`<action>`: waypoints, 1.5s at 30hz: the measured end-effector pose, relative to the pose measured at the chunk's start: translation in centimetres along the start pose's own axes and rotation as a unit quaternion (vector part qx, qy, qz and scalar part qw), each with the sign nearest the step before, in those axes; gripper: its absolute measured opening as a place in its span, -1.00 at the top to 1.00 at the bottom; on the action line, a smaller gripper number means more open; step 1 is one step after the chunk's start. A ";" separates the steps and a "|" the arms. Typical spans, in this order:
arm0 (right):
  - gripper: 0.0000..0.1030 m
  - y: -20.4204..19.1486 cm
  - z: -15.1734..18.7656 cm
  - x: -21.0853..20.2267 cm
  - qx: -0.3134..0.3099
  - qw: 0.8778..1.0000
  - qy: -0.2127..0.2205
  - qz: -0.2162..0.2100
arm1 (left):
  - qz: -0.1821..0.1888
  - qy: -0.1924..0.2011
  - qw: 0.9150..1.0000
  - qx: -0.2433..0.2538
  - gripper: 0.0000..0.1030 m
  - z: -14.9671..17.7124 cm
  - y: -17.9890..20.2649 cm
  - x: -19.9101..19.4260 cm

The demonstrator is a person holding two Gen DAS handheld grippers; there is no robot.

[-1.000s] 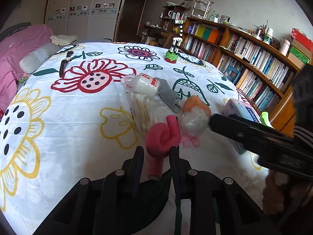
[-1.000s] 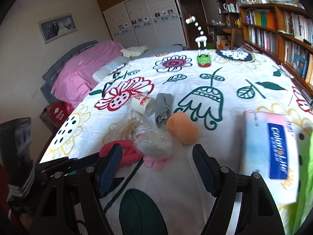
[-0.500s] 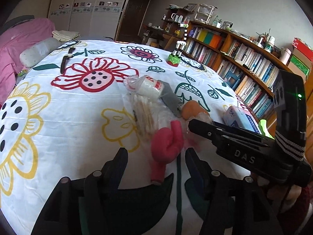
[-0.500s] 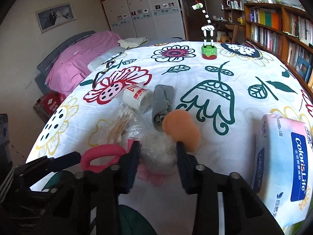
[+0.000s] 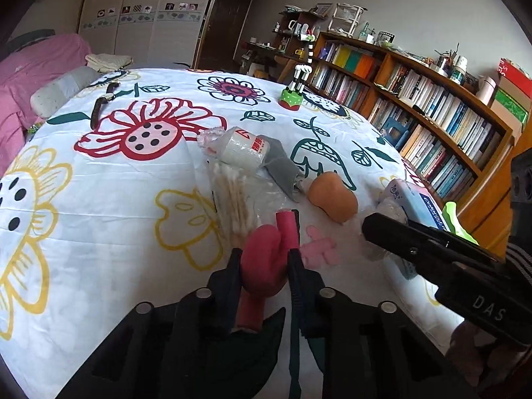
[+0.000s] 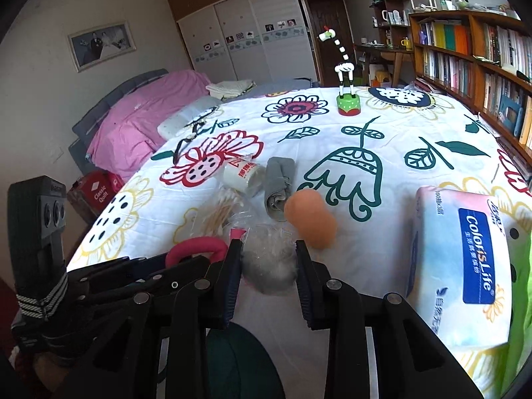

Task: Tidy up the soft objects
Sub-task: 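Grasp the pink foam tube with the left tool while the right tool grasps the clear stuffing bag, then carry the clear stuffing bag with the right tool into the green bowl and open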

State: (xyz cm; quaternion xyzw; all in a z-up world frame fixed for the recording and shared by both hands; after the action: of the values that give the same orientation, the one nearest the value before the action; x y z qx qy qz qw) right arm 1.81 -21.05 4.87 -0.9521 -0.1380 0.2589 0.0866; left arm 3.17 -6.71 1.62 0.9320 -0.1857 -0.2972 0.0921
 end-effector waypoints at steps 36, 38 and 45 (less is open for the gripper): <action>0.38 1.5 -0.1 -7.1 0.032 0.998 0.063 -0.003 | -0.026 -0.020 0.999 0.009 0.00 1.6 0.2 0.4; 0.39 1.5 -0.1 -7.3 0.033 0.997 0.064 -0.003 | -0.019 -0.024 1.000 0.005 0.36 1.6 0.2 0.5; 0.39 2.1 0.0 -8.4 0.038 0.997 0.071 0.004 | -0.025 -0.020 0.999 0.012 0.37 1.6 0.8 -0.5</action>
State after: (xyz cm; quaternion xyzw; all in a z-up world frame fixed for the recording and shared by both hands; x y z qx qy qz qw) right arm -4.72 -25.62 8.35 -0.9645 -0.1178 0.1963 0.1316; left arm 1.61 -7.34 0.86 0.9313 -0.1676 -0.3157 0.0696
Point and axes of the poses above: each gripper's, at about its wrist camera, not at the fingertips, and x roughly the way its jaws point, y to its right, z to its underside, the point moved 1 cm from there along x, roughly the way its jaws point, and after that the axes turned 12 degrees about y, right-handed, at the moved point
